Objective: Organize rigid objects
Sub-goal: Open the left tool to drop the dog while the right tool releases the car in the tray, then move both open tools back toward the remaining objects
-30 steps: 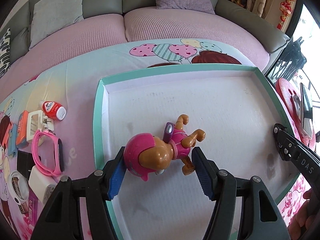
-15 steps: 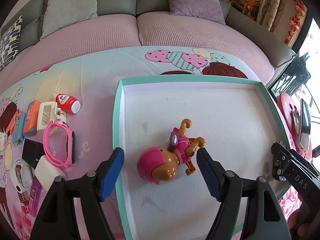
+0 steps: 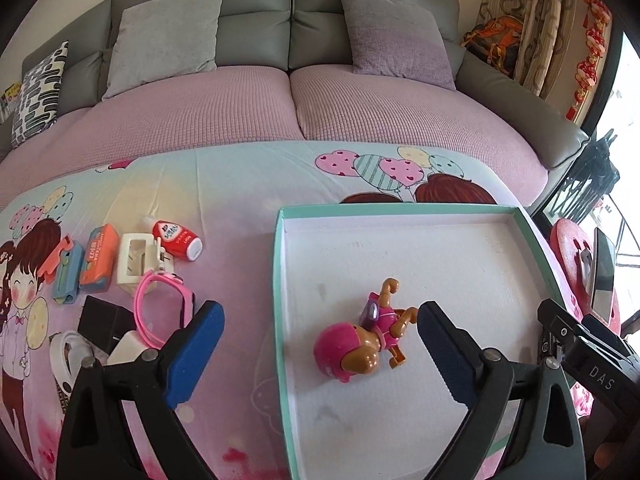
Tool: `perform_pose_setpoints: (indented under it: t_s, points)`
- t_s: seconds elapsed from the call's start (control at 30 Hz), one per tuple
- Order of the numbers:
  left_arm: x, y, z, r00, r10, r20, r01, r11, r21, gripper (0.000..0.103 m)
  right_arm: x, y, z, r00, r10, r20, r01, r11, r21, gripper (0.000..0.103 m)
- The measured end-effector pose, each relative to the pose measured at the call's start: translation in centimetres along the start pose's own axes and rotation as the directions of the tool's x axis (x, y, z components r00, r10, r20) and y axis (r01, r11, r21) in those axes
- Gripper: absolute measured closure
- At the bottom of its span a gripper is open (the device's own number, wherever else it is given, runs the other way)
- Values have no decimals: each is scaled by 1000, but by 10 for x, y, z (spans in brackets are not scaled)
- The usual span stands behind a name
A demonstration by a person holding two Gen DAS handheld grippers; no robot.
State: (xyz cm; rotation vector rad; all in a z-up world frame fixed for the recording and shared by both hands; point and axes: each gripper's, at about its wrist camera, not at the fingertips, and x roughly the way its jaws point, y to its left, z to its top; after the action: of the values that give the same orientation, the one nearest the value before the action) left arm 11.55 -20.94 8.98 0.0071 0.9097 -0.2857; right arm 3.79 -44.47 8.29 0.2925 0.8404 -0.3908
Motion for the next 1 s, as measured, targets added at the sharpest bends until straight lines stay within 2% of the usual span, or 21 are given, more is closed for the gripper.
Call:
perform_pose_setpoints:
  t_s: [0.13,0.27,0.5,0.77,1.0]
  points:
    - [-10,27,6,997,55,50,-54,998,-30,6,-4,14,3,999,39,20,-39,999,-23,0]
    - [-23,58,9,985,143,96,-139,989,-50,5,-8,35,4,997,72,34,-70,995,-77,0]
    - [-47,115,5,963,244,112,-232,966,-114,5,-22,79,3,981,186,53,-176,972,-154,0]
    - [-60,169,-13,952,292,90,-268,939,-215,5,-32,137,-9,969,246,29,-228,932,-282,0]
    - [-77,204,-27,947,308,90,-280,929,-240,5,-38,188,-28,951,308,-12,-291,883,-367,0]
